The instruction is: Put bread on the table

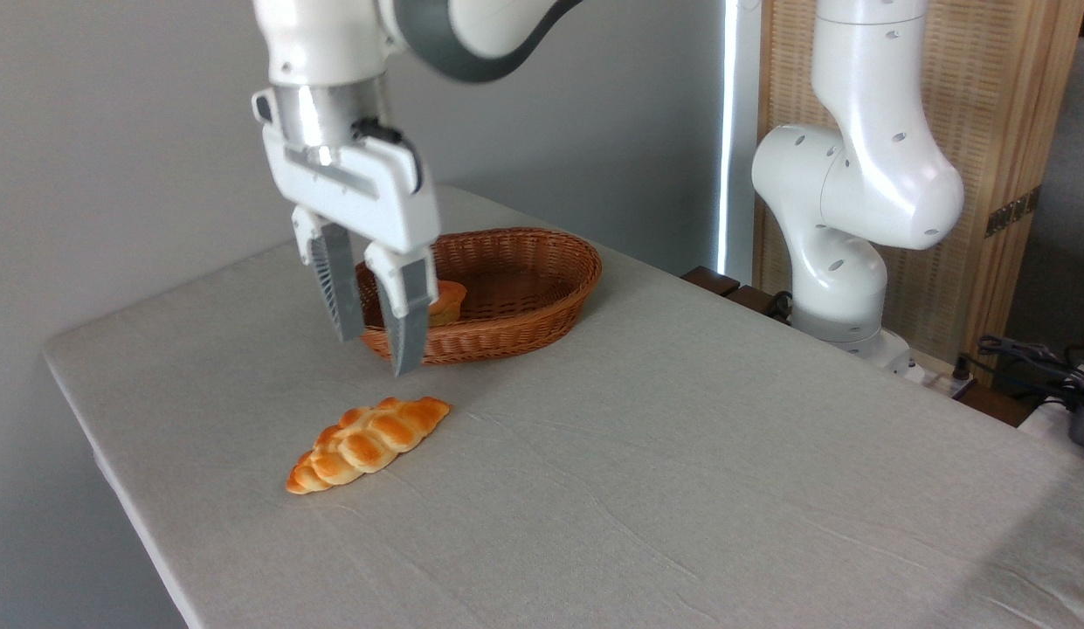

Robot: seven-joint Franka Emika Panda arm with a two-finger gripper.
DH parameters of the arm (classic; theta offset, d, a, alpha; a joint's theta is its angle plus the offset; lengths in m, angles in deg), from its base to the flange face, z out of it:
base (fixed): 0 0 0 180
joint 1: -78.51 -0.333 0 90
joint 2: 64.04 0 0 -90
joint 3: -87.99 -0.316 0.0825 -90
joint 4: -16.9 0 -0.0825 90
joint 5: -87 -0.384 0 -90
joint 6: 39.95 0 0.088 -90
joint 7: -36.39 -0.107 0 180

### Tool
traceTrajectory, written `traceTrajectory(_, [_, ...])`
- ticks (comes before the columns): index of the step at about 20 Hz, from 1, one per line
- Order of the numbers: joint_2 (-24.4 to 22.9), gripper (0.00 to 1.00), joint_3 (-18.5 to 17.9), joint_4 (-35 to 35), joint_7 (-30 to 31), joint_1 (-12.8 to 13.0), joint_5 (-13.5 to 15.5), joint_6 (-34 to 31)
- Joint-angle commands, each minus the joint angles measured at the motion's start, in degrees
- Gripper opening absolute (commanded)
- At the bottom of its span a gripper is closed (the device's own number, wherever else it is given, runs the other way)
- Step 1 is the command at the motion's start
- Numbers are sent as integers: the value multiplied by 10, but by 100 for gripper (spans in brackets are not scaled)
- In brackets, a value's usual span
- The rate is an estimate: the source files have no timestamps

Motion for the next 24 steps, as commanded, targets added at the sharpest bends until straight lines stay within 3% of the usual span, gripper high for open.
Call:
traceTrajectory(1, [-28, 100, -42, 39, -76, -6, 47, -105])
traceTrajectory(5, [-29, 100, -44, 64, -76, -4, 46, -159])
traceTrajectory(12, [-3, 100, -44, 87, -68, -3, 39, -159])
traceTrajectory(15, [38, 100, -40, 147, -68, 1, 38, -161])
traceTrajectory(21, [41, 100, -48, 157, -72, 4, 31, -163])
traceTrajectory(24, [37, 100, -54, 156, -73, 18, 17, -163])
